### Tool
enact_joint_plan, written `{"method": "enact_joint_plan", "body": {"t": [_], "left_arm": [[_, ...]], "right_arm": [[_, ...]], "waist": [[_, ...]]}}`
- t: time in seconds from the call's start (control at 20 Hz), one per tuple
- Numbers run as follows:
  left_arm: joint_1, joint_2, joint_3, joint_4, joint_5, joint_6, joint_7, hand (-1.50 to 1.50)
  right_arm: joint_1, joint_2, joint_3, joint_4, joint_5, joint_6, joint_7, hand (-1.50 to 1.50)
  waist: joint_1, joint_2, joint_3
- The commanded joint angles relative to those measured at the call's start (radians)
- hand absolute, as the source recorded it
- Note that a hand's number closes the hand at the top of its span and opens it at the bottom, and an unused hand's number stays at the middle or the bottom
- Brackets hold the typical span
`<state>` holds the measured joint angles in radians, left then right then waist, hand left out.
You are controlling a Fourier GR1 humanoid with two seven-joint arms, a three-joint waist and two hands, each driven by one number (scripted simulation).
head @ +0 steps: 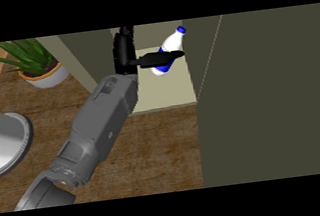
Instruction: Pick up the bottled water, place it into the cabinet and close the cabinet
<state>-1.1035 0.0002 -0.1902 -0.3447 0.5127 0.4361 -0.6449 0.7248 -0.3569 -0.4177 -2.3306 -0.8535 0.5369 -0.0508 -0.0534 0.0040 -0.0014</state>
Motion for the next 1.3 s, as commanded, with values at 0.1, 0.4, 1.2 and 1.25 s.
{"method": "enact_joint_plan", "body": {"t": [0.1, 0.4, 1.2, 1.25], "left_arm": [[0.111, 0.000, -0.124, -0.191, 0.090, 0.005, 0.056, -1.50], [0.341, 0.000, -0.302, -0.447, 0.154, 0.054, 0.066, -1.50], [0.840, 0.125, -0.540, -1.086, 0.076, 0.086, 0.134, 1.50], [0.920, 0.148, -0.587, -1.086, 0.056, 0.057, 0.088, 1.50]], "right_arm": [[0.045, 0.017, -0.026, -0.183, -0.017, -0.070, 0.068, -1.50], [0.037, 0.044, -0.008, -0.182, 0.010, -0.070, 0.070, -1.50], [0.059, 0.018, -0.059, -0.148, 0.003, 0.027, 0.077, 1.50], [0.049, 0.049, -0.004, -0.182, 0.030, 0.004, 0.088, 1.50]], "waist": [[0.018, -0.013, 0.000], [0.038, -0.014, 0.000], [0.052, -0.014, 0.001], [0.056, -0.012, 0.000]]}}
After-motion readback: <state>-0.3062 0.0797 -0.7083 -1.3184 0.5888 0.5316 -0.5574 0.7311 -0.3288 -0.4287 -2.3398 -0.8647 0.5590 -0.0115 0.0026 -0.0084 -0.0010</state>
